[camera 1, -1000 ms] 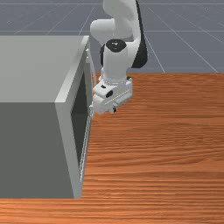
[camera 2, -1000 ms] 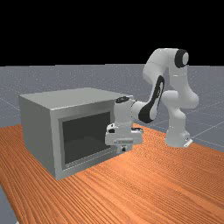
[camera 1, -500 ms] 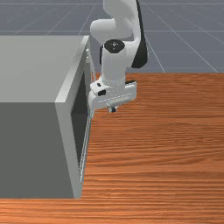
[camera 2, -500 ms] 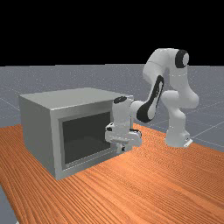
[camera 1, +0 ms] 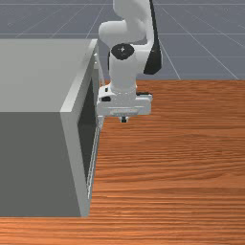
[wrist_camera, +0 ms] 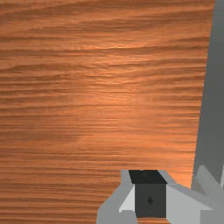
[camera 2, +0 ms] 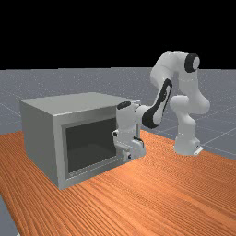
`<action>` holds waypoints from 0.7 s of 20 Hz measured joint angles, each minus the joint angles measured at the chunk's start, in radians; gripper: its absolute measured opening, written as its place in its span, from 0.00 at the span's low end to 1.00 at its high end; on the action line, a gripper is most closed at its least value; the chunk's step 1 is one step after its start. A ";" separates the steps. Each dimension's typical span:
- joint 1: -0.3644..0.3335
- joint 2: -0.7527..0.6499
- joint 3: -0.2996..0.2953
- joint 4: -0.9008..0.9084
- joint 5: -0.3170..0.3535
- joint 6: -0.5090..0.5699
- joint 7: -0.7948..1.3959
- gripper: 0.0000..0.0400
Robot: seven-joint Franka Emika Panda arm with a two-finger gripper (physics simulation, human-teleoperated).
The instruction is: Open the microwave
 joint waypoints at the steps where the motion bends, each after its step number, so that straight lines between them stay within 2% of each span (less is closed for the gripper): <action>1: 0.003 0.002 -0.003 0.002 0.006 -0.004 0.027 0.00; 3: -0.001 -0.007 0.000 -0.007 -0.003 0.012 -0.014 0.00; 4: -0.003 -0.004 0.002 0.005 -0.007 -0.014 -0.028 0.00; 5: -0.003 -0.020 0.003 -0.016 -0.006 0.019 -0.037 0.00; 11: -0.001 -0.049 0.006 -0.020 -0.015 -0.002 -0.053 0.00; 12: 0.001 -0.048 0.009 -0.012 -0.015 -0.018 -0.056 0.00; 14: 0.001 -0.008 0.024 0.067 -0.021 -0.172 -0.081 0.00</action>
